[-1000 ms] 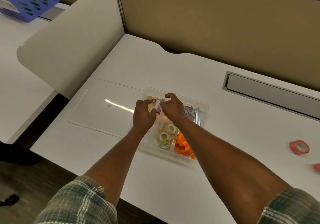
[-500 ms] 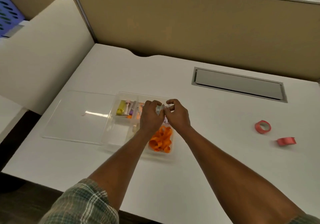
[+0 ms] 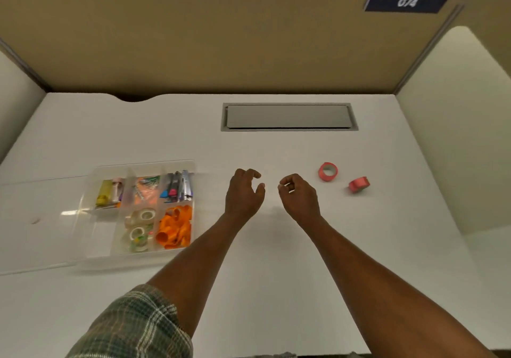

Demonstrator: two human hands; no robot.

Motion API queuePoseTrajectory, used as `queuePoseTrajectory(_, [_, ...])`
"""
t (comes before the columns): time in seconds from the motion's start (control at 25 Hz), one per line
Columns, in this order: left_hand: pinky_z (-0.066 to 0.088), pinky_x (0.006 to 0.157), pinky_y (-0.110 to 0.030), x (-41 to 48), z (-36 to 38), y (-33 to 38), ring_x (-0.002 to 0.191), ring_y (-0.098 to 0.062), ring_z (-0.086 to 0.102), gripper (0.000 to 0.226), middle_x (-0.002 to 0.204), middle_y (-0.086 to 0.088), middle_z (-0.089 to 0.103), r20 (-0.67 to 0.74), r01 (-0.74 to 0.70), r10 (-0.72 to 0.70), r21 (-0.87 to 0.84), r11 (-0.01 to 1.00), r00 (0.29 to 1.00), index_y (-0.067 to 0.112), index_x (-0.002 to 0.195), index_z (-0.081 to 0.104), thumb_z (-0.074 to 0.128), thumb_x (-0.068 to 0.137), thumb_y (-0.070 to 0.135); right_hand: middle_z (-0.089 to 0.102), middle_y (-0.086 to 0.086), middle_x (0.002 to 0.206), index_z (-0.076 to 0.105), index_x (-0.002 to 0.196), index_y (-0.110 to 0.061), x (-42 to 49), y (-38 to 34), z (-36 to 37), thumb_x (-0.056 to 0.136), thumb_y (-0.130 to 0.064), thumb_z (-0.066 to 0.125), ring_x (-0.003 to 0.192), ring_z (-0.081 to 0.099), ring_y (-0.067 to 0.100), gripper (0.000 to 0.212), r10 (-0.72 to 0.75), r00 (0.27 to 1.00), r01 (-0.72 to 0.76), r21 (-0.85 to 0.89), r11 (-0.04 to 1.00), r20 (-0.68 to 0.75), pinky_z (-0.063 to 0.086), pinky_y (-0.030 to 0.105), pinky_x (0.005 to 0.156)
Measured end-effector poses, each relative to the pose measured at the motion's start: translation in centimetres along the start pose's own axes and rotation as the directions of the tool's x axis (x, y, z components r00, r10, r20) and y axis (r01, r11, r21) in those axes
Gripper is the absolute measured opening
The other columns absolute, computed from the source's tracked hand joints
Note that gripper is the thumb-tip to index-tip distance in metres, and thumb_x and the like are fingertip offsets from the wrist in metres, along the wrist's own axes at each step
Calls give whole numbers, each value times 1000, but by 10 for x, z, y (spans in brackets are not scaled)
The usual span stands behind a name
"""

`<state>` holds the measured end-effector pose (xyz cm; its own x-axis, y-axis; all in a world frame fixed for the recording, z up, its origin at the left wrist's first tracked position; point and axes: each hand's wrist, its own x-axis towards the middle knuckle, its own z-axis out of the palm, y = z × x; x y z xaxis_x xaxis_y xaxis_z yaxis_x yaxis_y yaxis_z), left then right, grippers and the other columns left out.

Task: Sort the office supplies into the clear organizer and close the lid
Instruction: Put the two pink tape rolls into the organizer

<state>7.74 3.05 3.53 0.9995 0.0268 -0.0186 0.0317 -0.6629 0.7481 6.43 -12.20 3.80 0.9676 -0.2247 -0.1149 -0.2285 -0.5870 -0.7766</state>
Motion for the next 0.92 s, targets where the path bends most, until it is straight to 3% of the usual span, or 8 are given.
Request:
queuePoseTrajectory(0.2, [49, 77, -31, -8, 64, 46, 97, -19, 57, 25, 109, -2, 56, 104, -49, 45, 38, 998, 994, 18, 111, 62, 66, 87, 24, 70, -2, 93, 64, 98, -17, 5, 63, -65, 90, -22, 62, 88, 66, 17, 10, 84, 993, -88, -56, 995, -79, 52, 33, 79])
queuePoseTrajectory(0.4, [47, 79, -32, -5, 113, 80, 109, -21, 53, 34, 125, -1, 52, 289, -201, 142, 186, 962, 947, 18, 120, 59, 64, 88, 28, 66, 5, 101, 54, 120, -20, 16, 109, -119, 90, -23, 62, 96, 65, 25, 31, 149, 979, -166, -117, 979, -140, 49, 34, 81])
queuePoseTrajectory(0.56, [48, 93, -41, 11, 141, 100, 127, -28, 44, 45, 153, -1, 32, 469, -332, 147, 341, 880, 871, 18, 130, 53, 63, 88, 32, 65, 15, 112, 24, 155, -25, 38, 137, -153, 92, -30, 59, 110, 61, 32, 72, 186, 982, -164, -361, 918, 27, 51, 42, 91])
queuePoseTrajectory(0.68, [46, 96, -44, 25, 156, 107, 130, -32, 40, 51, 163, -2, 14, 563, -403, 110, 429, 809, 819, 19, 135, 50, 63, 88, 36, 64, 17, 117, 8, 159, -30, 57, 147, -167, 93, -31, 59, 115, 59, 34, 84, 183, 971, -98, -442, 892, 156, 50, 44, 95])
queuePoseTrajectory(0.76, [44, 97, -45, 32, 165, 107, 131, -33, 39, 53, 165, -1, 7, 592, -410, 68, 466, 784, 803, 18, 136, 48, 62, 89, 39, 64, 15, 122, 10, 159, -32, 66, 150, -169, 93, -31, 61, 117, 60, 34, 83, 169, 964, -65, -437, 897, 204, 50, 43, 97])
queuePoseTrajectory(0.92, [43, 98, -45, 35, 173, 102, 132, -33, 37, 53, 165, -2, 4, 622, -406, -3, 514, 756, 783, 16, 134, 49, 60, 89, 41, 65, 13, 123, 34, 150, -29, 66, 155, -161, 92, -29, 58, 113, 61, 36, 63, 148, 973, -67, -394, 917, 178, 50, 43, 96])
